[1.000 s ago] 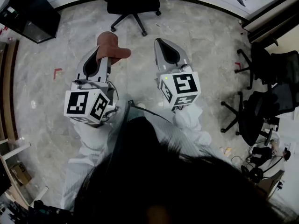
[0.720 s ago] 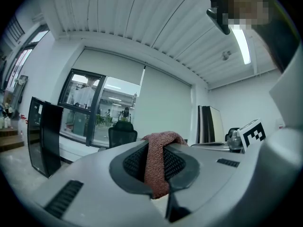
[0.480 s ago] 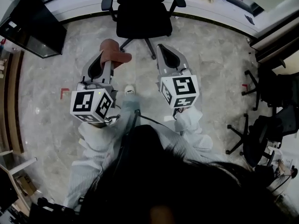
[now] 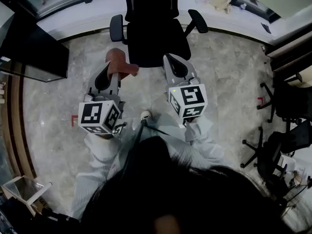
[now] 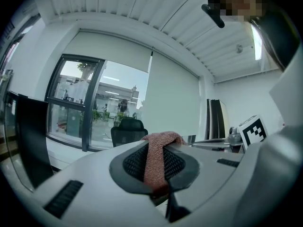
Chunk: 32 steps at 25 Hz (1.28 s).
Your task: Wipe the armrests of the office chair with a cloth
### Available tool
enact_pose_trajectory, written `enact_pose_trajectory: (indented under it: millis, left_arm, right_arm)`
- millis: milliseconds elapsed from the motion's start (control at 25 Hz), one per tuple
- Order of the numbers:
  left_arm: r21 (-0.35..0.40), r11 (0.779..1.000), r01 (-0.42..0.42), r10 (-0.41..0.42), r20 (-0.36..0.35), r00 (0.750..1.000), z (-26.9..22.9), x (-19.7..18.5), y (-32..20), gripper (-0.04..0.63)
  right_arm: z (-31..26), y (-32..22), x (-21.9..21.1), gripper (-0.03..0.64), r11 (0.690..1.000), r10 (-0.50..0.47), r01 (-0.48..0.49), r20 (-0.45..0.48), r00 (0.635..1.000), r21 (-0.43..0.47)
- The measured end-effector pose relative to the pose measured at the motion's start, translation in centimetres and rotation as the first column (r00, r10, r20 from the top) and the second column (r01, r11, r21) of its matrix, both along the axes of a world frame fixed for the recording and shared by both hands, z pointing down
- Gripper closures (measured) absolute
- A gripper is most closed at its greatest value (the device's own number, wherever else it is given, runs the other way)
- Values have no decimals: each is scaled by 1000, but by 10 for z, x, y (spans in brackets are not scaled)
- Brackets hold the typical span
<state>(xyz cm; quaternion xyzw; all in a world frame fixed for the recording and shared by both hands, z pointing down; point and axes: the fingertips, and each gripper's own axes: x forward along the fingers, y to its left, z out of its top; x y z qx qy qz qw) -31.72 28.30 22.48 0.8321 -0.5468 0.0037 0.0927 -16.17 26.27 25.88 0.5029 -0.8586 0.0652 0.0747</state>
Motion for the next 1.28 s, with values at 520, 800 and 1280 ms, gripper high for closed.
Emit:
enact_pose_trajectory:
  millis: [520,800,1280]
  left_arm:
    - [-78,992,102,-102,-6,995,52,-23,-202,566]
    - [-176,970,168,-167,19,986,95,-37,-302,566]
    - [-286,943,169,-128,157,979,152,-74,-401,566]
  right_arm:
    - [51,-199,-13,615,995,-80,79,-21,997,-62]
    - [66,-298,-27,615,987,-149,145,-53,987,-73]
    - [121,-347,-65,615,956,-192,184,-17,981,-229]
